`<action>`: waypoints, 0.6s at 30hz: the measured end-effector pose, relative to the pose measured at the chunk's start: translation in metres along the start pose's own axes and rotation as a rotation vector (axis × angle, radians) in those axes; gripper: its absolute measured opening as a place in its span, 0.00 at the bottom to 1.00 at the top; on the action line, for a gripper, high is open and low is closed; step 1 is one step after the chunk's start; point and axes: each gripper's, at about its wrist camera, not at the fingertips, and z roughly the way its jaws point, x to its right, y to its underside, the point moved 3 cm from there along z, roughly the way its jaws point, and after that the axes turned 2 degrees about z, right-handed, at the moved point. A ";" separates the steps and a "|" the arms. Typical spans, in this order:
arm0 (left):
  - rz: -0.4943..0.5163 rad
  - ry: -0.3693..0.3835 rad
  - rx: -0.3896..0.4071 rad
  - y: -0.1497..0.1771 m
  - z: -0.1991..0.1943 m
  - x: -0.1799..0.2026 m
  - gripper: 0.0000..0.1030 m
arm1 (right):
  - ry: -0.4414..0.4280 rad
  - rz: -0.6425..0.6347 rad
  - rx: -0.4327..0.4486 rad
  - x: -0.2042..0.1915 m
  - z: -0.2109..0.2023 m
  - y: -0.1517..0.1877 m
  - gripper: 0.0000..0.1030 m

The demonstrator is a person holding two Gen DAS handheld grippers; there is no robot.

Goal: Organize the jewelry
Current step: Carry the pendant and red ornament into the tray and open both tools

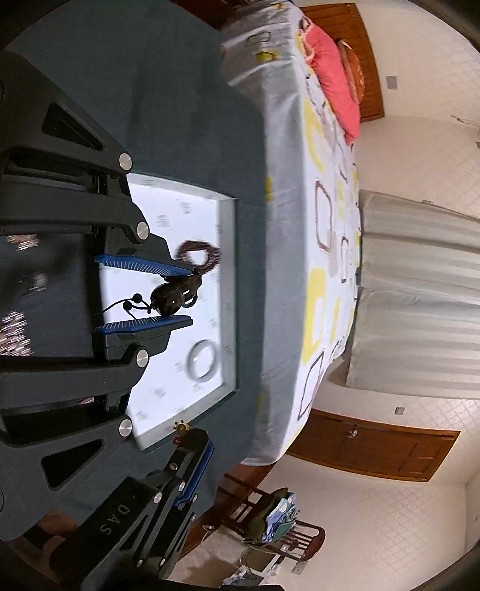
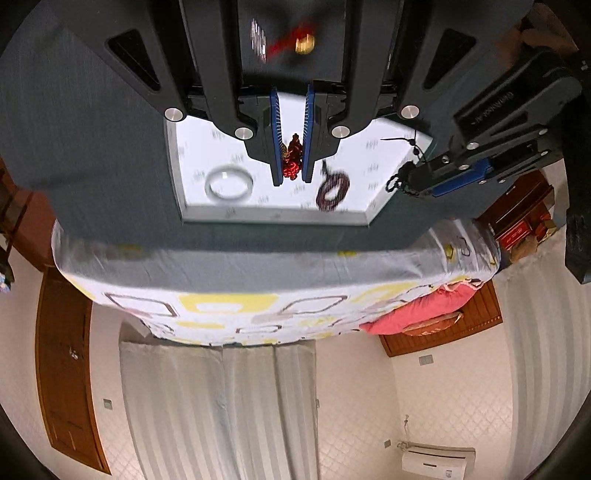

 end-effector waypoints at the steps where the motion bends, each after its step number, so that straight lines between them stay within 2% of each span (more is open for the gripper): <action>1: 0.001 -0.005 0.003 -0.005 0.008 -0.002 0.21 | -0.002 -0.001 0.003 -0.001 0.008 -0.005 0.10; 6: 0.005 -0.034 -0.004 -0.020 0.047 -0.016 0.21 | -0.018 0.007 -0.002 -0.002 0.046 -0.020 0.10; 10: -0.010 -0.045 -0.052 -0.019 0.078 -0.030 0.21 | -0.015 0.000 -0.042 -0.004 0.083 -0.020 0.10; 18: -0.059 -0.046 -0.180 -0.010 0.132 -0.055 0.21 | 0.002 0.010 -0.201 -0.001 0.149 -0.008 0.10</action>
